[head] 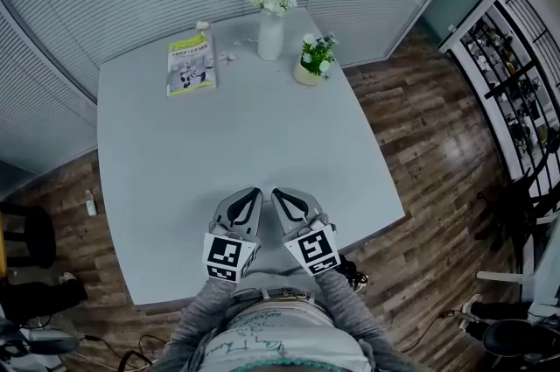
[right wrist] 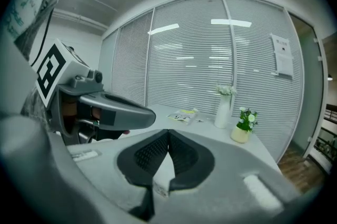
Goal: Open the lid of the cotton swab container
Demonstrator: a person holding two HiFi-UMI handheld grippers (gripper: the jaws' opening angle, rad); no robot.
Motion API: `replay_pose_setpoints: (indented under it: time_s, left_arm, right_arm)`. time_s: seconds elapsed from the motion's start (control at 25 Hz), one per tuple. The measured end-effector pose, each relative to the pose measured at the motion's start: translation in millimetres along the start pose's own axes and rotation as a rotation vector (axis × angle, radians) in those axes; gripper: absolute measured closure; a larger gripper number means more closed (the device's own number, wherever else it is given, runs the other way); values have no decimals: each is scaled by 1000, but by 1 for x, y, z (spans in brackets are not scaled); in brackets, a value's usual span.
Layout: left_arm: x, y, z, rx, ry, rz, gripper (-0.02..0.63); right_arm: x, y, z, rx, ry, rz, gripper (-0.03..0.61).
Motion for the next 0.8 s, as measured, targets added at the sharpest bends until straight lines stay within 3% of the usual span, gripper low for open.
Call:
replay_pose_setpoints:
  time_s: [0.8]
  left_arm:
    - [23,30,-58,36,239,35,615]
  right_arm:
    - [29,15,-75,24,186,120,577]
Point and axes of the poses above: the fingertips, and each gripper's own axes: x forward along the fingers, y to its left, z out of its top, the point moved 9 cm from there along -x, backward along the fingers, and after that the axes turned 13 degrees about -x, right-handed, at the moved point
